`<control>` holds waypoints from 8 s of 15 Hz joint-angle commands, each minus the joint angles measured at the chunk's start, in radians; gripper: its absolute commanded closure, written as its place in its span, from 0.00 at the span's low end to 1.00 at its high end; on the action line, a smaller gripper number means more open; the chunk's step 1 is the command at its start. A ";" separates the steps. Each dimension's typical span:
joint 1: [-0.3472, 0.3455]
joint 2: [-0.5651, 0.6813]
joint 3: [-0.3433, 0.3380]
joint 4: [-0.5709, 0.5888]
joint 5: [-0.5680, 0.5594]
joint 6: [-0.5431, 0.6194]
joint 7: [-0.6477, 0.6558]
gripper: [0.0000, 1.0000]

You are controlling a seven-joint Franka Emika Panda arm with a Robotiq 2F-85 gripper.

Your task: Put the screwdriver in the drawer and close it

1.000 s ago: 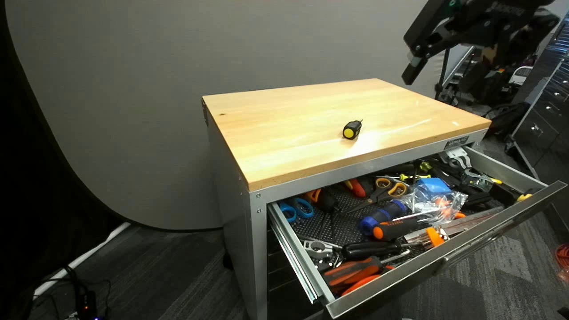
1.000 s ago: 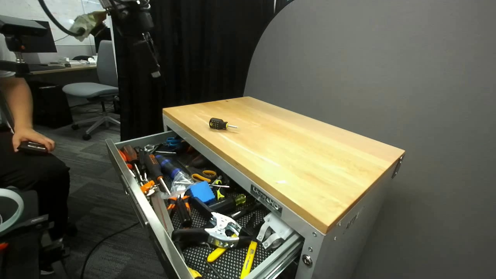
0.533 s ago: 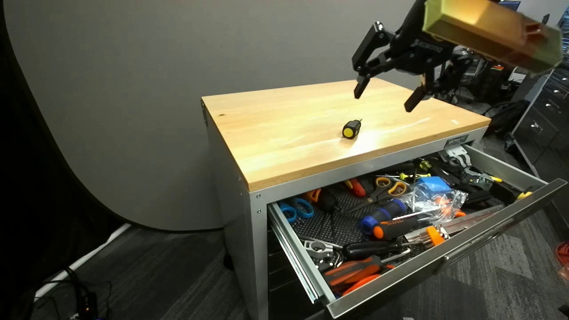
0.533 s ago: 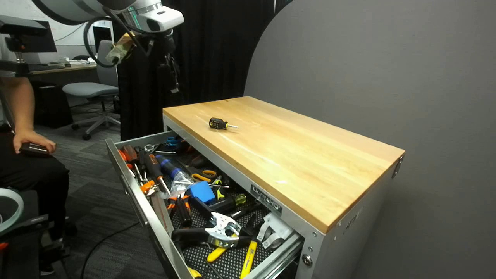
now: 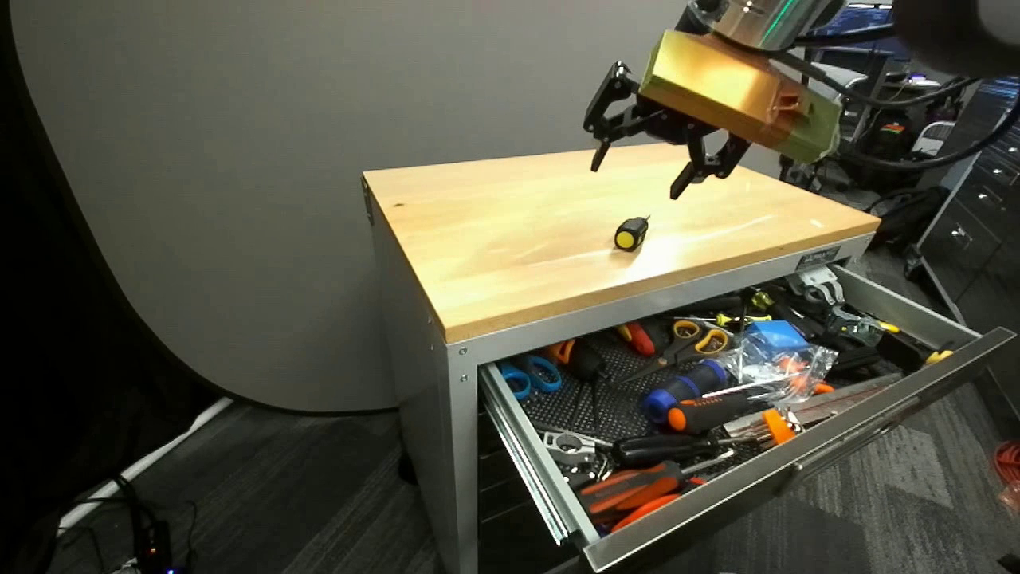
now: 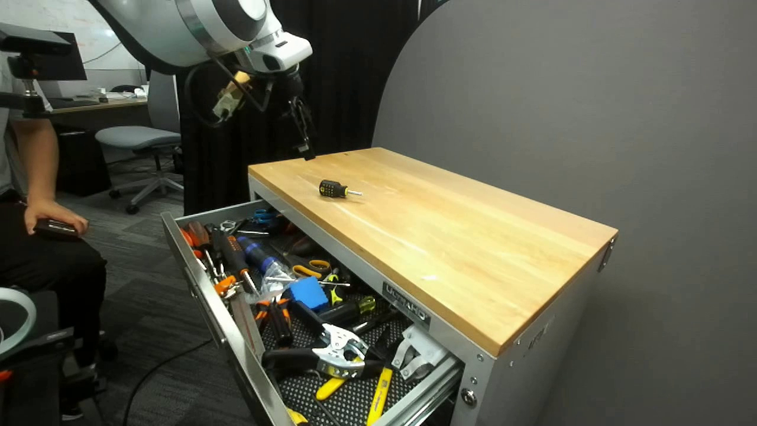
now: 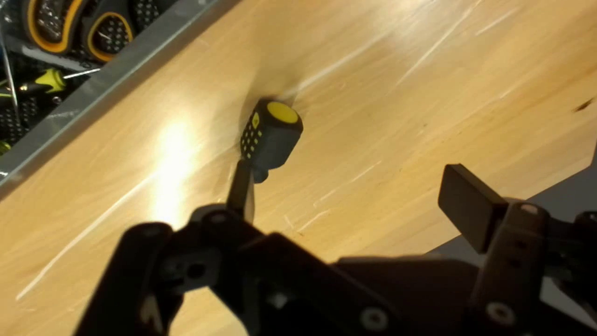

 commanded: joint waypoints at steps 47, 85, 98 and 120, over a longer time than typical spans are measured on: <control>0.052 -0.195 -0.235 -0.369 -0.327 -0.303 -0.070 0.00; -0.034 0.042 -0.409 -0.409 -0.123 -0.202 -0.684 0.97; 0.054 0.168 -0.417 -0.213 -0.142 -0.187 -0.379 0.98; 0.113 0.108 -0.442 -0.150 -0.117 -0.061 -0.357 0.73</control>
